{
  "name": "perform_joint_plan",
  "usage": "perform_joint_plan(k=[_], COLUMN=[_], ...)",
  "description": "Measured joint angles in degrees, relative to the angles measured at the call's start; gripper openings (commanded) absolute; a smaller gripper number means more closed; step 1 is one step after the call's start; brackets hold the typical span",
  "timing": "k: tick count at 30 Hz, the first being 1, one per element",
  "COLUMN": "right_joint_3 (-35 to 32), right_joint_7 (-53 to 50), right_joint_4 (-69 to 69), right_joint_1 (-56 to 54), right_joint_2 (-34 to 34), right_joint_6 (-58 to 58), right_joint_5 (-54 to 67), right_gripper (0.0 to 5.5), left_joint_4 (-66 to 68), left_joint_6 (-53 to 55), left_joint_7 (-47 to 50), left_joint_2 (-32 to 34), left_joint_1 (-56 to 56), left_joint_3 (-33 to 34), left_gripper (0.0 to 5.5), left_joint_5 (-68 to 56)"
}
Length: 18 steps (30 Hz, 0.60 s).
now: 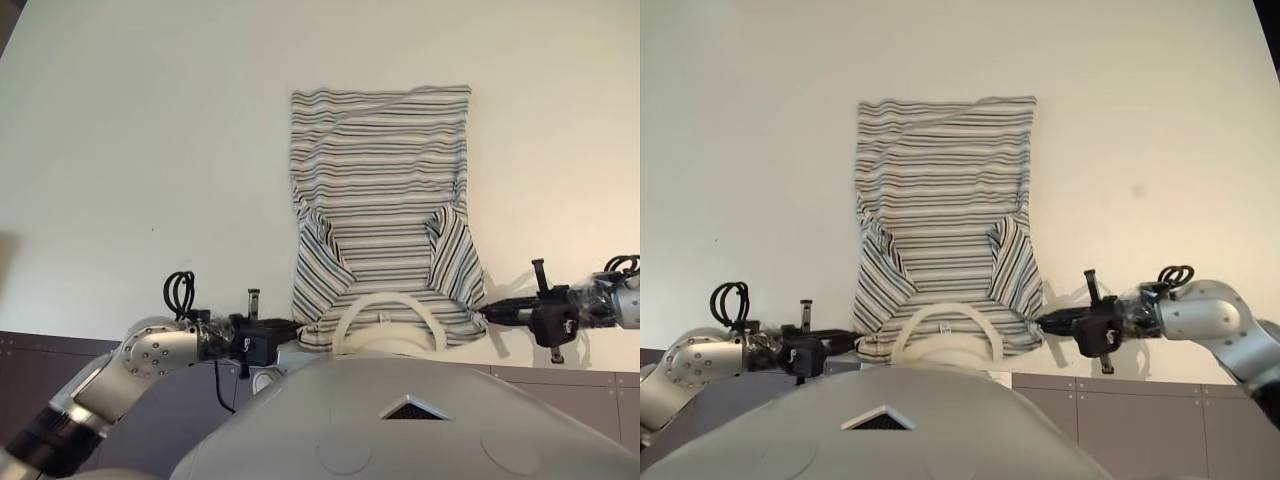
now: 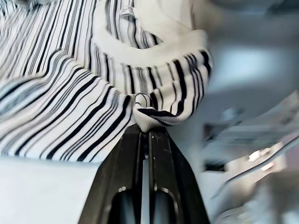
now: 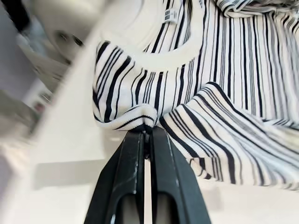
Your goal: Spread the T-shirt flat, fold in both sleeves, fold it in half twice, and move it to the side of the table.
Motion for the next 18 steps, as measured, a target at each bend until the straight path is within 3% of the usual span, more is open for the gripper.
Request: perform_joint_plan(k=[3,7,11,18], right_joint_3=[-4.3,-8.0,-9.0,-12.2], right_joint_7=[0.5,-10.8,-20.0,-27.4], right_joint_4=[-3.0,-0.1,11.4,21.1], right_joint_1=[1.0,-13.6,-28.9,-39.6], right_joint_2=[0.1,11.8,26.2,37.2], right_joint_6=[12.3,30.3,40.2,42.1], right_joint_5=[10.8,10.9,1.9,-7.5], right_gripper=[0.1,0.1,0.1,0.1], left_joint_4=[-4.7,-1.7,8.3,31.5], left_joint_6=[8.4,19.2,27.4,25.8], left_joint_7=[0.0,9.2,15.7,11.1], left_joint_2=[-0.7,-10.4,-21.0,-28.9], left_joint_1=[1.3,-11.9,-30.8,-51.9], left_joint_3=[6.6,11.5,12.1,9.7], left_gripper=[0.11,0.11,0.11,0.11], left_joint_5=[-14.1,-21.0,-20.3,-10.9])
